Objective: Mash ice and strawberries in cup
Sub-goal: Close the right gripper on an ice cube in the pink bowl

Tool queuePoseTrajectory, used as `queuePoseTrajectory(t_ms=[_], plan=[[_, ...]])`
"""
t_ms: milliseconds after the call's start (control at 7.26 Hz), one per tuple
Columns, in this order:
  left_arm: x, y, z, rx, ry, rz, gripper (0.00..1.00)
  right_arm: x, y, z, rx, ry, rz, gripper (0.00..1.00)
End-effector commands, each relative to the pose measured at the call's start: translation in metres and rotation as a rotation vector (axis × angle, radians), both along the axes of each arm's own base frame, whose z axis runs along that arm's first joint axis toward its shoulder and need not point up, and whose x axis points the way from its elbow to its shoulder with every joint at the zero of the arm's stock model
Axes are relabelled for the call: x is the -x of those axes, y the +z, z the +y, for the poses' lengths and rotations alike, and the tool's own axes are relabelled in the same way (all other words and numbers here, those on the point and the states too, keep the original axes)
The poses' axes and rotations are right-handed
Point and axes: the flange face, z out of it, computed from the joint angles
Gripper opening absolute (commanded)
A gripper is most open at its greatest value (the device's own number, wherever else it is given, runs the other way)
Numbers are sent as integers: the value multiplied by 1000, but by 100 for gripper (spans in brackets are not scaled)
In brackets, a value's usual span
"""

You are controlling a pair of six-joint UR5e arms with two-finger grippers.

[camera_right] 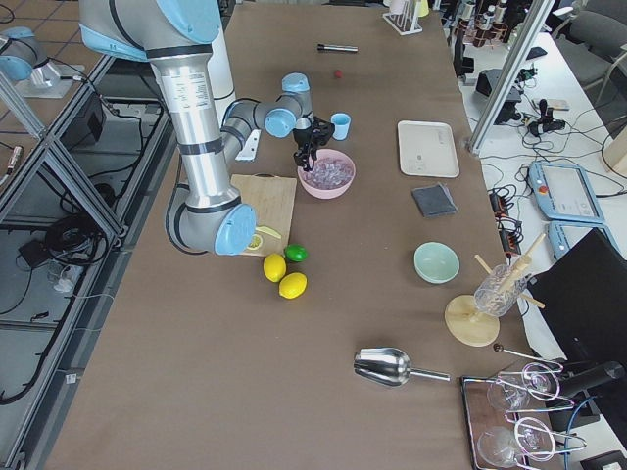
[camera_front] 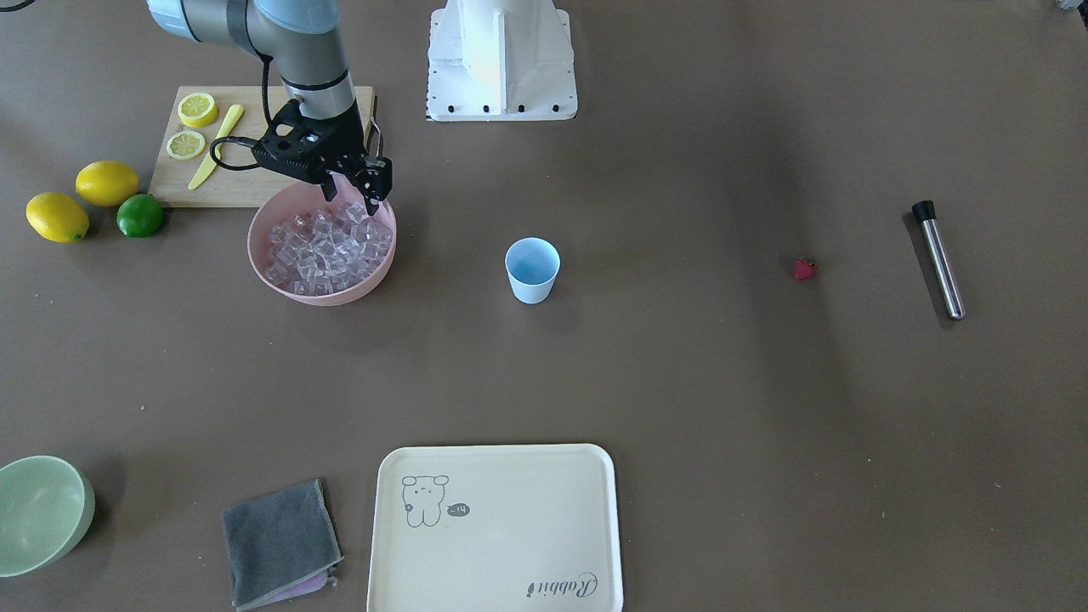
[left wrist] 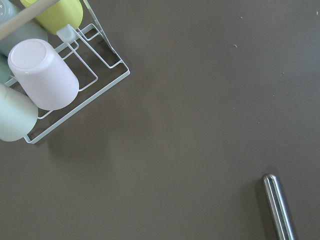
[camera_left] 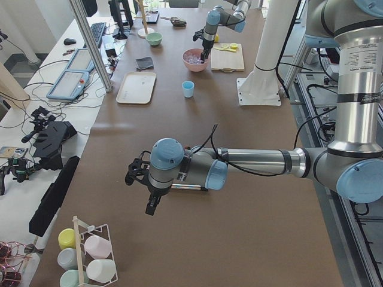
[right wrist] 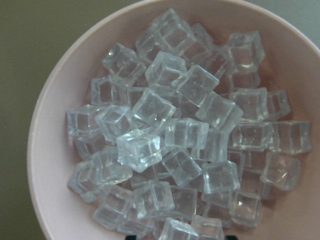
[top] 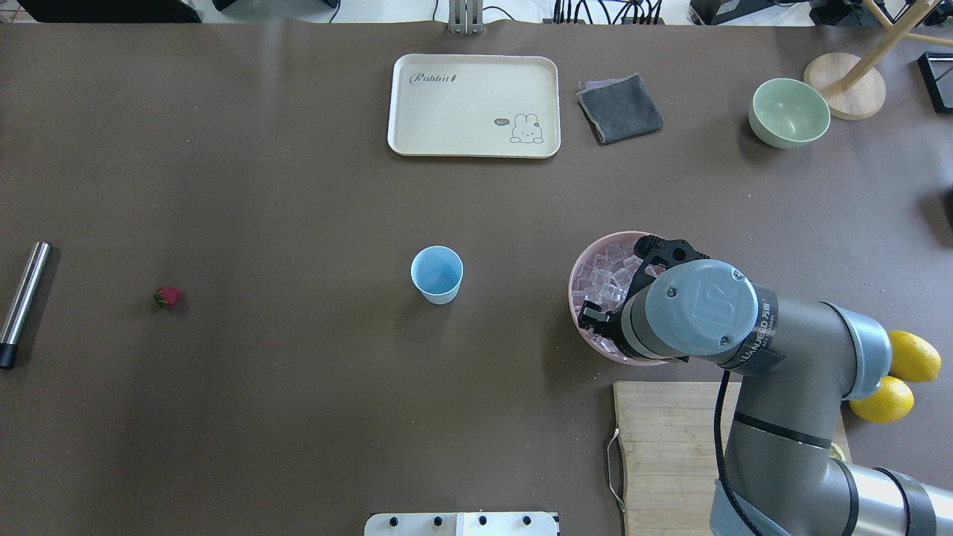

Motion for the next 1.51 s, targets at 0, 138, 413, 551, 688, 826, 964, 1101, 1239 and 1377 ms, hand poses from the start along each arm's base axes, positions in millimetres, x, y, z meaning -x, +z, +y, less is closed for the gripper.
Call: queuePoseTrajectory(t_ms=[0, 138, 413, 551, 688, 826, 964, 1101, 1239, 1377], plan=[[0, 0, 0, 0, 0, 0, 99, 3, 1, 0, 0, -3, 4, 67], [0, 1, 0, 0, 0, 0, 99, 7, 5, -1, 3, -4, 14, 67], [0, 0, 0, -4, 0, 0, 99, 10, 11, -3, -2, -17, 29, 67], [0, 0, 1, -3, -1, 1, 99, 11, 11, -3, -1, -14, 29, 66], [0, 0, 0, -3, 0, 0, 99, 12, 11, -3, 1, -12, 27, 57], [0, -1, 1, -4, -1, 1, 99, 11, 13, -4, 3, -8, 31, 52], [0, -2, 1, -8, -1, 1, 99, 11, 12, -3, 3, -11, 29, 43], [0, -3, 0, -9, 1, 1, 99, 11, 11, -3, 1, -13, 28, 39], [0, -3, 0, -9, 0, -1, 99, 11, 11, -3, 0, -13, 27, 35], [0, -2, 0, -7, 0, -1, 99, 9, 13, -6, -5, -21, 34, 29]])
